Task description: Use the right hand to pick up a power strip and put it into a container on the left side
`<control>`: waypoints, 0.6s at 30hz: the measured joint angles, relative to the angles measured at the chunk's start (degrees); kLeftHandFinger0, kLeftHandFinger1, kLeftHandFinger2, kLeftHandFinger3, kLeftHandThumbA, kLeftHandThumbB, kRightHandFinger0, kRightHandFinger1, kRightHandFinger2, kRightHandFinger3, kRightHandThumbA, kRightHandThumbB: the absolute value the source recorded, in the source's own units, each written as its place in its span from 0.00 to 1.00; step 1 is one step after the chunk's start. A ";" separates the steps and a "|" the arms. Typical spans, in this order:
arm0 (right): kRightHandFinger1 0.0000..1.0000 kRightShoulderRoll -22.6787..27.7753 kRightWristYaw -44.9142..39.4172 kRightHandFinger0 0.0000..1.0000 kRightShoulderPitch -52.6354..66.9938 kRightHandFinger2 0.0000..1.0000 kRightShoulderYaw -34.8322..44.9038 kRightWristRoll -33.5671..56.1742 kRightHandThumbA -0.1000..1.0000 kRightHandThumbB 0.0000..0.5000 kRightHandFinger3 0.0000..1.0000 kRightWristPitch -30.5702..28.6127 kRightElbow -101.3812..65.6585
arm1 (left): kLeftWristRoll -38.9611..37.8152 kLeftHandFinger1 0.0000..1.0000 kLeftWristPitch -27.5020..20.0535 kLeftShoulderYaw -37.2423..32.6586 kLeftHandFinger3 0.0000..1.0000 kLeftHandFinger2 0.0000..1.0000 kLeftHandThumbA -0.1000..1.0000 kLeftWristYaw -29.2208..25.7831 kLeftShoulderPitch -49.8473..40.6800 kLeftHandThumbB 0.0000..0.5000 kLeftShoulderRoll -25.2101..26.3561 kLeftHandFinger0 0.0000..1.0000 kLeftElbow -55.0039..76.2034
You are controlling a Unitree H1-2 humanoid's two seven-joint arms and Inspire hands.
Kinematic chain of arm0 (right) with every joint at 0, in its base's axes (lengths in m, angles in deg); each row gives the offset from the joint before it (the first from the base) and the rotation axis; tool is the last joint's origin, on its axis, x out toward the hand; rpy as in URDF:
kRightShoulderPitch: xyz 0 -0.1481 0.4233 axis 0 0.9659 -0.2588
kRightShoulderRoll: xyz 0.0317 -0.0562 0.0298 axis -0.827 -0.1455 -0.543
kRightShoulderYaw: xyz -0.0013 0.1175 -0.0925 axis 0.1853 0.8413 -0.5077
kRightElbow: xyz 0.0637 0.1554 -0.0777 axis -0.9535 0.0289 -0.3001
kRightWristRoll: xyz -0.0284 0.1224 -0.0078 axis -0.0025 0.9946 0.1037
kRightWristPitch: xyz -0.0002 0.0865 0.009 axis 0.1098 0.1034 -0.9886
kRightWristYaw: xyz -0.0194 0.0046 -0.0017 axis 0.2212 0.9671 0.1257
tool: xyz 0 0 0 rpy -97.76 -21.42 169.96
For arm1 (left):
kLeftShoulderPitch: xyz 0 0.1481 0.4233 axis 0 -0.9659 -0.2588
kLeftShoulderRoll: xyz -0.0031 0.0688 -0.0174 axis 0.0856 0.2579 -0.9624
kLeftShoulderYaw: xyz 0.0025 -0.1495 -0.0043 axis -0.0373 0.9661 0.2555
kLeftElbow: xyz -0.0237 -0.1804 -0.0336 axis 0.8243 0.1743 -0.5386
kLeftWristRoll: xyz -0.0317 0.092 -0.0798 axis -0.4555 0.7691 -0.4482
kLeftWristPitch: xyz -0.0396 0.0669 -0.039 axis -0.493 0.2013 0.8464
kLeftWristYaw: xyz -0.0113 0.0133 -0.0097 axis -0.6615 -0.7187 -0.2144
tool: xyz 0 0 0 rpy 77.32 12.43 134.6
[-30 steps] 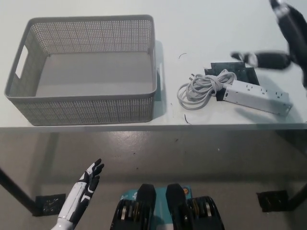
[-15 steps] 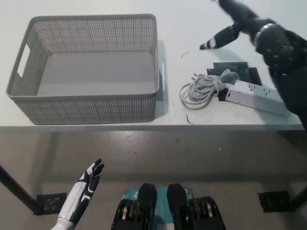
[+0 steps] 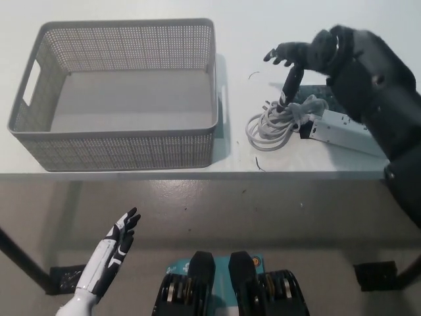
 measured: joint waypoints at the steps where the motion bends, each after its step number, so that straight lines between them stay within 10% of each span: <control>1: 1.00 -0.21 -1.05 1.00 -1.07 1.00 -0.56 -0.38 1.00 0.80 1.00 0.27 1.10 | 0.00 1.00 -0.15 -0.01 1.00 1.00 1.00 0.01 0.09 0.51 0.06 1.00 0.01; 6: 1.00 -0.80 -5.51 1.00 -6.47 1.00 -2.83 -1.99 1.00 0.91 1.00 1.12 3.93 | -0.09 1.00 -1.65 -0.02 1.00 1.00 1.00 0.67 0.39 0.51 0.61 1.00 0.20; 18: 1.00 -1.39 -10.99 1.00 -9.38 1.00 -5.11 -4.66 1.00 0.80 1.00 2.04 4.71 | -0.26 1.00 -3.37 0.03 1.00 1.00 1.00 2.10 1.26 0.50 1.33 1.00 0.26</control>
